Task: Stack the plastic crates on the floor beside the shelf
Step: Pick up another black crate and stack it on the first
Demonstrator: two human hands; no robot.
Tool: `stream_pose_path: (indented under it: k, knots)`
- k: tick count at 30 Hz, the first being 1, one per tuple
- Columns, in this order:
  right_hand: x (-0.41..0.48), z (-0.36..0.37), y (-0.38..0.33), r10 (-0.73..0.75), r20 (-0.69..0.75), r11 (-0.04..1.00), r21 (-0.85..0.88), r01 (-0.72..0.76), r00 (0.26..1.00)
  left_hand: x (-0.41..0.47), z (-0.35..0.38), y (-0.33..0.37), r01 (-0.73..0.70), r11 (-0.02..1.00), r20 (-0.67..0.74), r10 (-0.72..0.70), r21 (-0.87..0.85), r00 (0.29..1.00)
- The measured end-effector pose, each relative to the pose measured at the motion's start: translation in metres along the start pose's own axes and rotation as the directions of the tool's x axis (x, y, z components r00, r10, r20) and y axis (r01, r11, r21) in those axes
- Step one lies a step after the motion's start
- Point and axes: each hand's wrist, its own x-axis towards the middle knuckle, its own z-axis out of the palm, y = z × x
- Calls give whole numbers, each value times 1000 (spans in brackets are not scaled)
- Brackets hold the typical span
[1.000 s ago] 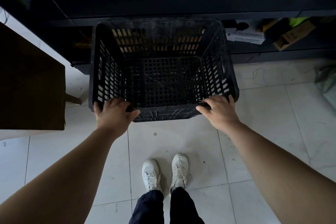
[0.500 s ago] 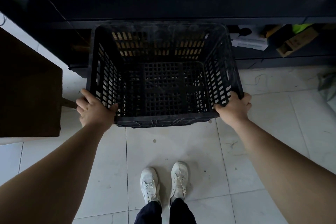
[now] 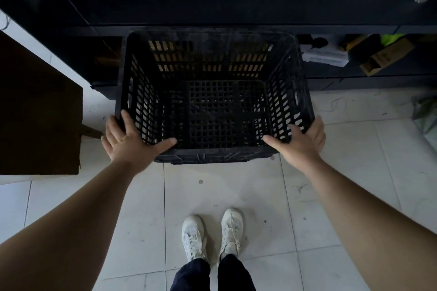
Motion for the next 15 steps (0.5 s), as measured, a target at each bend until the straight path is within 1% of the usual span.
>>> stream_pose_path:
  k: [2, 4, 7, 10, 12, 15]
  knots:
    - [-10, 4, 1, -144, 30, 986, -82, 146, 989, -11, 0, 0, -103, 991, 51, 99, 91, 994]
    - [-18, 9, 1, -208, 79, 967, -130, 217, 975, -18, 0, 1, -147, 978, 101, 132, 150, 986]
    - [-17, 13, 0, -256, 57, 959, -113, 261, 965, -18, 2, 1, -145, 974, 112, 127, 173, 986]
    - [-17, 15, 1, -278, 116, 952, -103, 290, 954, -19, 9, -2, -170, 953, 126, 142, 249, 982]
    - [-15, 16, 1, -278, 140, 945, -134, 297, 950, -19, 12, -4, -189, 934, 143, 152, 304, 978]
    - [-14, 16, 0, -258, 137, 948, -154, 278, 956, -20, 13, -3, -199, 926, 144, 161, 320, 976]
